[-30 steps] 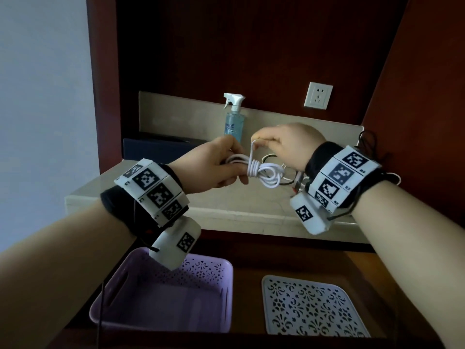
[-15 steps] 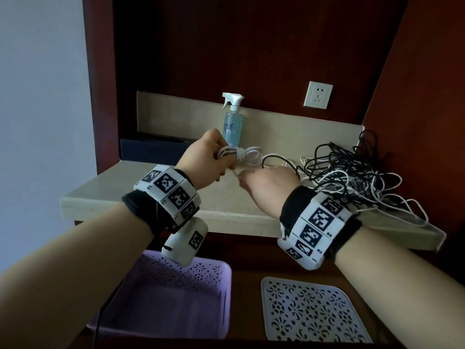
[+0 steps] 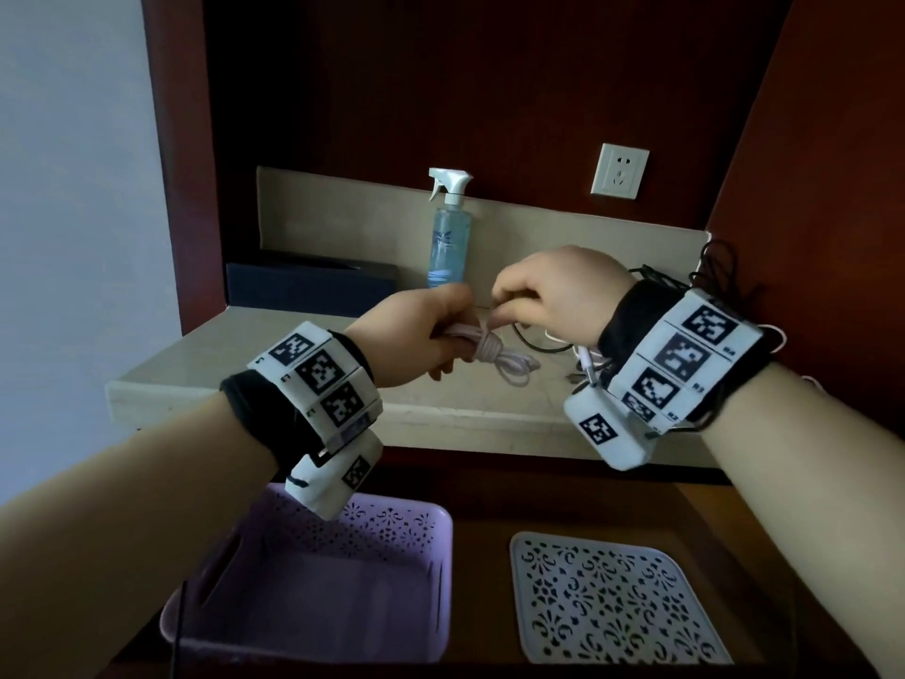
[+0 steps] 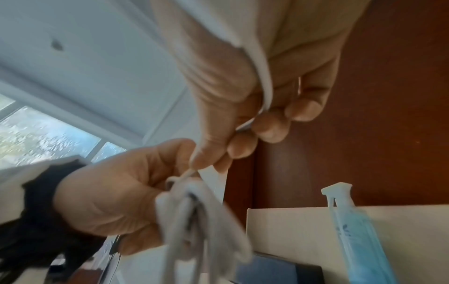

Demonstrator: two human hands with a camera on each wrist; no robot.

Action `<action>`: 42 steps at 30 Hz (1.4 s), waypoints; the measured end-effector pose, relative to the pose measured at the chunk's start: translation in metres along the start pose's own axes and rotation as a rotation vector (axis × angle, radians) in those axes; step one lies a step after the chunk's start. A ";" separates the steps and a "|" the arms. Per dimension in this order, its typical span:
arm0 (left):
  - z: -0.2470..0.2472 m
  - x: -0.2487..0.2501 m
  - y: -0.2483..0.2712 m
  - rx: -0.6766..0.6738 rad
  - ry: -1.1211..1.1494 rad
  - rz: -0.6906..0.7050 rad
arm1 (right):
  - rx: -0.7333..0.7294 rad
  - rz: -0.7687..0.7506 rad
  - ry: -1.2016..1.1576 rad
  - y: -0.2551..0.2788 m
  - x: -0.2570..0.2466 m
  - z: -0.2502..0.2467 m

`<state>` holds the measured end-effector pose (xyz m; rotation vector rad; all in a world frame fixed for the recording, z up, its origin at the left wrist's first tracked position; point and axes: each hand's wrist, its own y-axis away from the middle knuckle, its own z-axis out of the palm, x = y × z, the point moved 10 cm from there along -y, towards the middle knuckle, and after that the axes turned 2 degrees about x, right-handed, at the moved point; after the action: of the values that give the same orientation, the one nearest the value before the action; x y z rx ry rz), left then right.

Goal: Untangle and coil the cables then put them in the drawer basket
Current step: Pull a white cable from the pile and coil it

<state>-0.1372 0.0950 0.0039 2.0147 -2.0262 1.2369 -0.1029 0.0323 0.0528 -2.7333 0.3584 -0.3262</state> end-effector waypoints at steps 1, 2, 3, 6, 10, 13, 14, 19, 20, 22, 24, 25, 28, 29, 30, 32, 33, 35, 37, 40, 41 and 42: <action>0.000 0.000 0.001 -0.004 0.023 -0.002 | -0.004 0.012 -0.083 0.000 0.005 0.003; -0.001 -0.002 0.002 -0.008 0.048 -0.007 | -0.007 0.027 -0.163 0.000 0.010 0.007; -0.001 -0.002 0.003 -0.007 0.073 -0.008 | -0.013 0.047 -0.243 0.000 0.013 0.011; -0.005 -0.005 0.002 0.025 0.149 -0.005 | -0.072 0.132 -0.561 0.004 0.019 0.034; -0.013 -0.008 -0.002 0.079 0.219 0.034 | -0.074 0.207 -0.850 0.007 0.020 0.052; -0.013 -0.015 0.000 0.088 0.370 0.025 | 0.016 0.225 -0.915 0.005 0.023 0.048; -0.013 -0.017 0.001 0.091 0.436 0.008 | 0.051 0.235 -0.924 0.004 0.024 0.047; -0.018 -0.019 0.002 0.179 0.512 -0.036 | 0.263 0.263 -0.889 0.001 0.031 0.032; -0.020 -0.019 0.002 0.205 0.517 -0.036 | 0.301 0.257 -0.866 0.001 0.031 0.028; -0.022 -0.022 0.002 0.254 0.597 -0.053 | 0.363 0.242 -0.833 0.002 0.031 0.023; -0.023 -0.026 0.002 0.288 0.723 -0.088 | 0.401 0.243 -0.827 0.002 0.033 0.021; -0.024 -0.027 0.002 0.292 0.751 -0.102 | 0.411 0.244 -0.831 0.002 0.034 0.020; -0.025 -0.027 0.001 0.290 0.756 -0.127 | 0.438 0.218 -0.832 0.002 0.028 0.014; -0.025 -0.026 0.002 0.290 0.769 -0.137 | 0.452 0.199 -0.812 0.002 0.025 0.011; -0.026 -0.026 0.002 0.293 0.766 -0.140 | 0.462 0.179 -0.795 0.002 0.021 0.009; -0.033 -0.026 0.003 0.321 0.675 -0.118 | 0.466 0.146 -0.769 0.000 0.016 0.006; -0.036 -0.026 0.003 0.333 0.618 -0.106 | 0.464 0.128 -0.749 -0.001 0.014 0.005; -0.040 -0.030 0.005 0.340 0.588 -0.111 | 0.459 0.074 -0.681 -0.003 0.009 0.002; -0.041 -0.037 0.007 0.324 0.692 -0.128 | 0.464 0.013 -0.608 -0.002 0.002 -0.001; -0.041 -0.035 0.010 0.302 0.853 -0.103 | 0.419 0.037 -0.494 -0.002 0.002 -0.001; -0.041 -0.033 0.012 0.287 0.903 -0.089 | 0.367 0.061 -0.440 -0.003 0.003 0.003; -0.042 -0.029 0.014 0.270 0.952 -0.077 | 0.298 0.078 -0.388 -0.003 0.005 0.008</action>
<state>-0.1650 0.1392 0.0100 1.1306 -1.3421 1.9940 -0.0952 0.0366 0.0472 -2.4092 0.2816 0.1614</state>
